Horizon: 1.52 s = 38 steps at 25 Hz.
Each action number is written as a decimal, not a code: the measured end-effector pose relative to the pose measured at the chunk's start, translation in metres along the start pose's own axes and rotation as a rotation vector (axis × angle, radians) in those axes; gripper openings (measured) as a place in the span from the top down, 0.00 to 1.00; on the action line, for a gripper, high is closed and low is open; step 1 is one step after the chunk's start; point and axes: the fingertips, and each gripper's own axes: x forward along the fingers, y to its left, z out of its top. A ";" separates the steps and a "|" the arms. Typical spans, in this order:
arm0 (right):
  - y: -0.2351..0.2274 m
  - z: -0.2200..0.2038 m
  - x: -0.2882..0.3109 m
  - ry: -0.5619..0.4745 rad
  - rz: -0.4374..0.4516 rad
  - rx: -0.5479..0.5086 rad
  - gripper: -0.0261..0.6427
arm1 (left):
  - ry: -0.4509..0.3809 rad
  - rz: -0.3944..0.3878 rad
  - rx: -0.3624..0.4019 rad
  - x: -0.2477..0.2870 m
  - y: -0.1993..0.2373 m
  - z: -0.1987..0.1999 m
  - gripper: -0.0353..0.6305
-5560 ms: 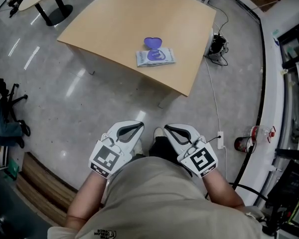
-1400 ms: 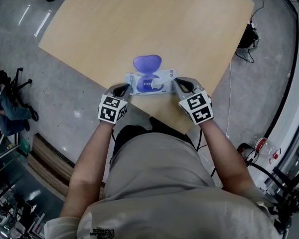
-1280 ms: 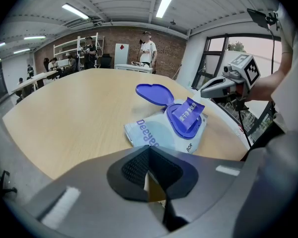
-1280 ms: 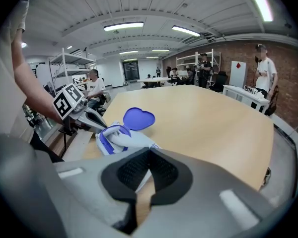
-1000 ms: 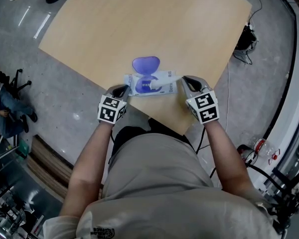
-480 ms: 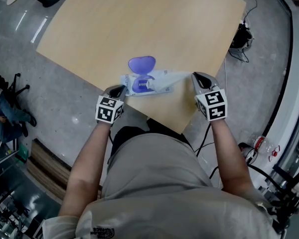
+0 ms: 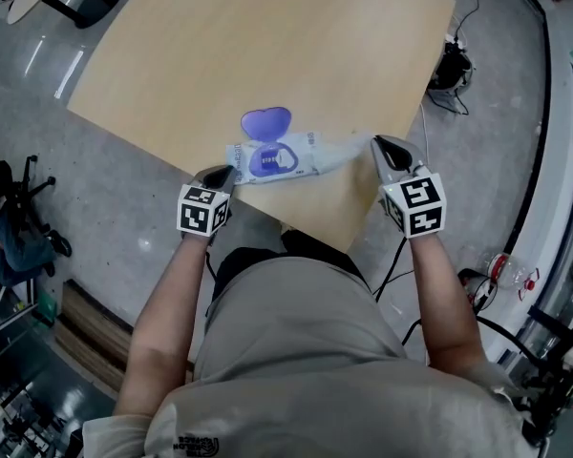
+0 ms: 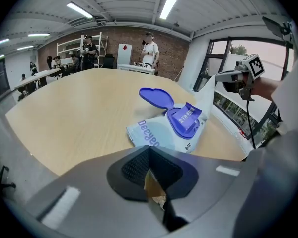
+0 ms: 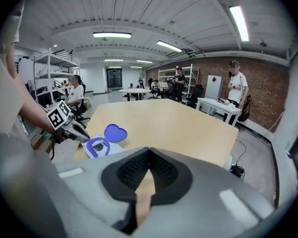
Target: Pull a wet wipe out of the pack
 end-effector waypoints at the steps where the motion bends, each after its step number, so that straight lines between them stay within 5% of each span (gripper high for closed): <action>1: 0.003 0.006 -0.006 -0.015 -0.001 -0.002 0.96 | -0.009 0.002 0.008 -0.005 0.000 0.001 0.94; 10: 0.058 0.048 -0.069 -0.103 0.016 -0.001 0.96 | -0.227 -0.038 0.057 -0.104 -0.023 0.039 0.94; 19: 0.155 0.069 -0.157 -0.205 -0.022 -0.009 0.96 | -0.420 -0.116 0.193 -0.255 -0.073 0.049 0.94; 29: 0.293 0.054 -0.257 -0.270 -0.022 -0.017 0.96 | -0.530 -0.242 0.315 -0.390 -0.159 0.000 0.94; 38: 0.360 0.034 -0.326 -0.307 0.046 -0.051 0.96 | -0.540 -0.262 0.349 -0.442 -0.219 -0.037 0.94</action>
